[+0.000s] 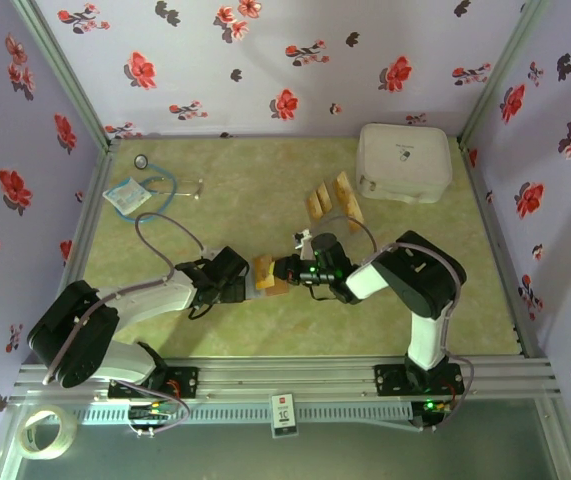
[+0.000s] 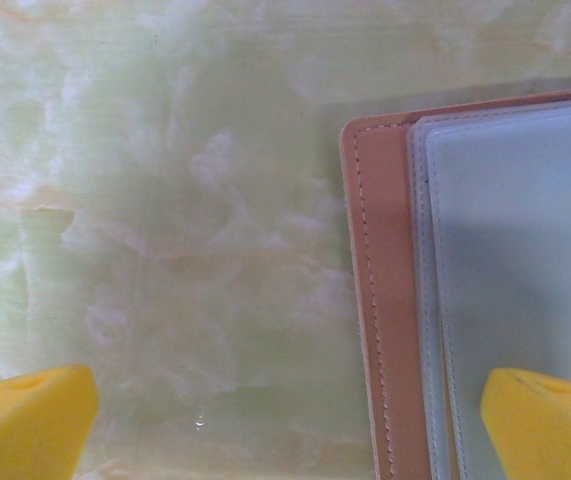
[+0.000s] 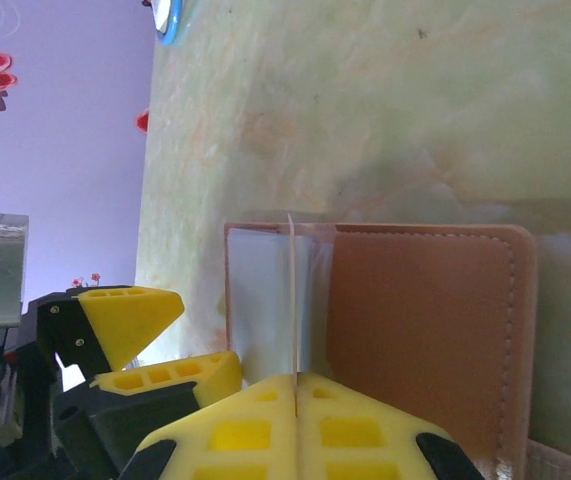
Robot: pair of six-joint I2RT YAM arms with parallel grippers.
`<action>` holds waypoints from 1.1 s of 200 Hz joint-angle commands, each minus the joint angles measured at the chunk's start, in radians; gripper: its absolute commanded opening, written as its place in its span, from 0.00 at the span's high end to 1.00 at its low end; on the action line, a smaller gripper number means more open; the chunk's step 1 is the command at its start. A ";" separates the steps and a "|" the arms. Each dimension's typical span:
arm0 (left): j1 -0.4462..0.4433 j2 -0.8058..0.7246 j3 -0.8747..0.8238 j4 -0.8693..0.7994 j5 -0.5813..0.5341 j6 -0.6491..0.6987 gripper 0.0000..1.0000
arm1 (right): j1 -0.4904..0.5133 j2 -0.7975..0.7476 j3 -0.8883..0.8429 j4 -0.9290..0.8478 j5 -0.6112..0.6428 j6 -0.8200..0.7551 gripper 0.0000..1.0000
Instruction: Put the credit cards into the card holder
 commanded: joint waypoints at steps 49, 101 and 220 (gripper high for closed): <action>-0.005 0.014 -0.021 -0.040 -0.032 -0.010 0.00 | 0.010 0.030 0.015 0.044 -0.004 -0.007 1.00; -0.006 0.015 -0.023 -0.040 -0.032 -0.011 0.00 | 0.018 0.037 0.017 0.056 -0.015 0.001 1.00; -0.005 0.014 -0.023 -0.038 -0.032 -0.011 0.00 | 0.029 0.057 -0.007 0.105 -0.017 0.024 1.00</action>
